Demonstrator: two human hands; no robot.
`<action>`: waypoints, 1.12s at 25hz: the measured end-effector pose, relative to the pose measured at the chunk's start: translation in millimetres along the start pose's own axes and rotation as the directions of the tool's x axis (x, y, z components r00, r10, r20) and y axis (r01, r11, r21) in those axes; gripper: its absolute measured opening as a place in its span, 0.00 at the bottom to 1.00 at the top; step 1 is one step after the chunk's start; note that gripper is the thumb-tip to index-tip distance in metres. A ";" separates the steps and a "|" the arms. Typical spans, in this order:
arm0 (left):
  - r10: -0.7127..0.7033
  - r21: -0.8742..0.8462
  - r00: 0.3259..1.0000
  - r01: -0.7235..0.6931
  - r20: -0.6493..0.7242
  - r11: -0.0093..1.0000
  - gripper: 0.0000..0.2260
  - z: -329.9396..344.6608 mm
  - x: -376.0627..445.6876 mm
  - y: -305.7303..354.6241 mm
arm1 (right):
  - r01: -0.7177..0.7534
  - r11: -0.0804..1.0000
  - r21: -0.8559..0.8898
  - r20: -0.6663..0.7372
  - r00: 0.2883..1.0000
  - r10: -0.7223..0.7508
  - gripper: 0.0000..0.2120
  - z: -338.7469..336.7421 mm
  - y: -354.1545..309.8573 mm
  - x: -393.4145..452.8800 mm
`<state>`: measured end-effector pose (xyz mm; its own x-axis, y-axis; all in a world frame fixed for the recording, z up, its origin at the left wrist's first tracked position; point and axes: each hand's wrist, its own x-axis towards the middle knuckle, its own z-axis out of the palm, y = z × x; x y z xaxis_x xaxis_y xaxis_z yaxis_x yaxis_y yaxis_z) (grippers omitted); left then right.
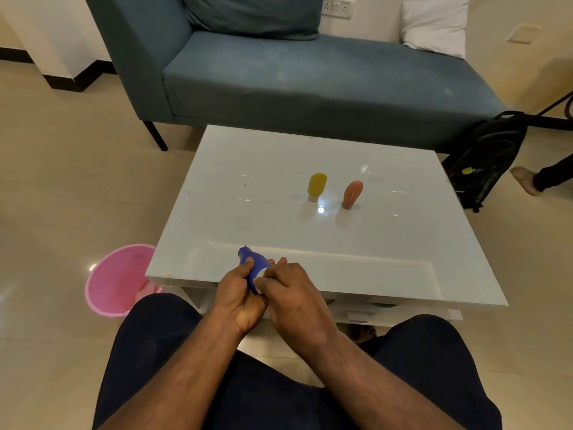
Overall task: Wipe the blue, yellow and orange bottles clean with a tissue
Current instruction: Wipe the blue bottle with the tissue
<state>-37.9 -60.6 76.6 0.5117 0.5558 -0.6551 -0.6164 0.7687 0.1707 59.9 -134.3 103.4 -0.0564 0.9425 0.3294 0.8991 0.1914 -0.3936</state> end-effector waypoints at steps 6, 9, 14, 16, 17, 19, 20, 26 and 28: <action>0.065 0.055 0.997 -0.063 -0.034 0.996 0.21 5.7 -0.2 0.2 | -0.165 0.981 0.101 -0.129 0.976 0.177 0.11 -2.7 9.5 4.6; 0.028 0.031 0.999 -0.027 -0.019 0.999 0.21 4.2 -2.0 -0.1 | -0.036 0.998 0.060 -0.049 0.998 0.039 0.11 -1.7 1.6 1.3; 0.057 0.055 0.998 -0.057 0.002 0.997 0.17 8.7 -5.6 3.2 | -0.377 0.842 0.386 0.015 0.915 0.403 0.09 -14.5 13.0 8.8; 0.058 0.086 0.998 -0.057 -0.012 0.995 0.16 9.9 -6.8 2.9 | -0.451 0.763 0.462 0.098 0.882 0.462 0.07 -18.7 7.5 11.2; 0.059 0.106 0.998 -0.057 -0.017 0.993 0.15 10.4 -7.3 2.3 | -0.472 0.729 0.496 0.121 0.869 0.480 0.07 -20.0 4.8 13.5; 0.056 0.177 0.998 -0.051 -0.023 0.983 0.14 10.2 -6.6 -0.3 | -0.503 0.684 0.528 0.152 0.848 0.507 0.07 -22.3 4.6 21.5; 0.060 0.224 0.998 -0.054 -0.017 0.973 0.14 10.8 -7.3 -2.0 | -0.518 0.677 0.522 0.155 0.839 0.522 0.06 -22.9 7.0 27.3; 0.065 0.271 0.998 -0.060 -0.011 0.961 0.18 6.7 -2.6 -4.8 | -0.488 0.745 0.455 0.111 0.861 0.496 0.04 -21.1 -1.8 24.0; 0.075 0.268 0.997 -0.068 -0.015 0.961 0.22 6.5 -0.7 -4.6 | -0.456 0.774 0.438 0.102 0.881 0.461 0.05 -19.9 -11.5 12.6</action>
<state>-31.5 -62.5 81.1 0.4553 0.6073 -0.6511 -0.4673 0.7854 0.4058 57.6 -130.0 129.2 0.3209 0.9469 0.0209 0.5318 -0.1618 -0.8313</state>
